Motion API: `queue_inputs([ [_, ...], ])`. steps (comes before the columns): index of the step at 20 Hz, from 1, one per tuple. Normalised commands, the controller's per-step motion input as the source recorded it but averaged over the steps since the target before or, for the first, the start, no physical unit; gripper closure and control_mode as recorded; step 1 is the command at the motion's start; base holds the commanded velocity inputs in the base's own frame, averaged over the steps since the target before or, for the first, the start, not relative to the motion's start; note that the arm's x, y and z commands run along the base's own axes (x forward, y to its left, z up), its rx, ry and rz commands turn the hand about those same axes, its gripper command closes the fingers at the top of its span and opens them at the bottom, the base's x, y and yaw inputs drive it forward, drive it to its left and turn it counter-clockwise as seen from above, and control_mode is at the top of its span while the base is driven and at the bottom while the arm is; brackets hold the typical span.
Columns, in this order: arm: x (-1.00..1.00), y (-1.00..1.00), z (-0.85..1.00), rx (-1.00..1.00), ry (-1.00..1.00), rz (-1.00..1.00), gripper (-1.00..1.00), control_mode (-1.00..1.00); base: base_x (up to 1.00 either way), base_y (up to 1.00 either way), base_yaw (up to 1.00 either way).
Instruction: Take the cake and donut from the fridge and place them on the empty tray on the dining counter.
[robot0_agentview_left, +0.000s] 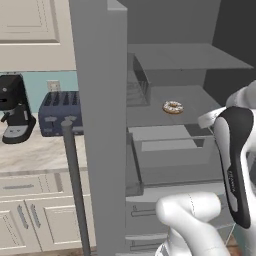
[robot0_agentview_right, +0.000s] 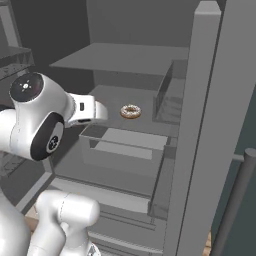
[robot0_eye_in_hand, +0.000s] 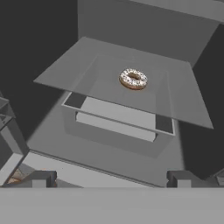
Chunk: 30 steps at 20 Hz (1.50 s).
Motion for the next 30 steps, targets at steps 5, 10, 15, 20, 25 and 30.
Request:
queue_inputs([
  [5, 0.43, -0.1, -0.22, 0.02, 0.18, 0.0, -1.0, -1.0, 0.0, 0.0, 0.0],
  [10, 0.47, -0.02, -0.06, 0.02, 0.04, 0.01, -1.0, -1.0, 0.0, 0.0, 0.0],
  [15, 0.49, 0.0, -0.24, 0.01, -0.01, 0.02, -1.0, -1.0, 0.0, 0.0, 0.0],
  [20, 0.53, 0.0, -0.31, 0.0, 0.0, 0.04, -1.0, -1.0, 0.0, 0.0, 0.0],
  [25, 0.6, 0.0, -0.07, 0.0, -0.01, 0.04, -1.0, -1.0, 0.0, 0.0, 0.0],
  [30, 0.51, 0.0, -0.1, 0.0, -0.01, 0.06, -1.0, -1.0, 0.0, 0.0, 0.0],
])
